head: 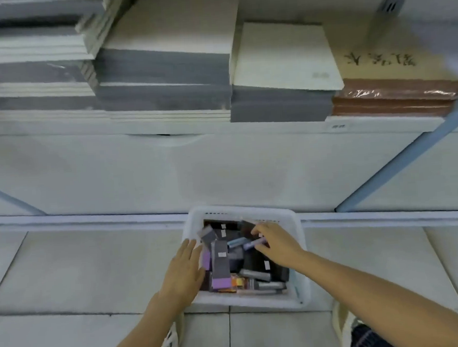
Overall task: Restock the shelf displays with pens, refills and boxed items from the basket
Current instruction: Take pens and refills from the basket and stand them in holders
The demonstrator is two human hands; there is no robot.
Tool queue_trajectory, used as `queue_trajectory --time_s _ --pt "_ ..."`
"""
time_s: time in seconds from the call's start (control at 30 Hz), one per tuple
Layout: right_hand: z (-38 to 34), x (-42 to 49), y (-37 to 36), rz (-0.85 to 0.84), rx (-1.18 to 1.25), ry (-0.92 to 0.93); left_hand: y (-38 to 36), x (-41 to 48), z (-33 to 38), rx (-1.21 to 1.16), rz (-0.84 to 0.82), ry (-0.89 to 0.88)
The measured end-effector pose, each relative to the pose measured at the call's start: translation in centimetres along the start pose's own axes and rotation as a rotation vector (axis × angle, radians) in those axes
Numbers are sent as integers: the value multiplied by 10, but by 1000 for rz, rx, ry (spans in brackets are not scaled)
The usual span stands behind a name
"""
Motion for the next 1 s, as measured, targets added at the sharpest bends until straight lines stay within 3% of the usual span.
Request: queue_trajectory --time_s 0.07,0.23,0.4,0.5,0.57,0.67,0.77,0.87,1.0 --pt "12 2 -21 -12 -65 -23 -10 -2 -5 52 -2 -9" --pt "22 9 -41 110 -154 9 -10 0 -3 -75 137 -23" --pt "24 17 -38 152 -232 102 -15 4 2 -54 142 25" --pt "20 13 -30 99 66 105 -12 7 13 -137 259 -38" --pt "11 7 -24 14 334 113 -11 10 25 -415 245 -51" --pt "-8 -4 -18 -26 552 167 -24 16 53 -1135 -1 123" --pt "-18 -12 -18 -58 636 207 -36 16 70 -1521 30 314" --pt "-7 -18 -21 -107 548 180 -35 16 66 -1567 131 425" --pt "12 -30 -49 -292 77 218 -32 15 49 -1360 128 476"
Point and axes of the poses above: each hand's wrist, its own x-axis towards the middle knuckle, its own y-axis out of the back of the hand, z = x × y, the point moved 4 cm from there along x, towards the middle knuckle, and after that the axes turned 9 degrees about -x, right-handed, at the moved point
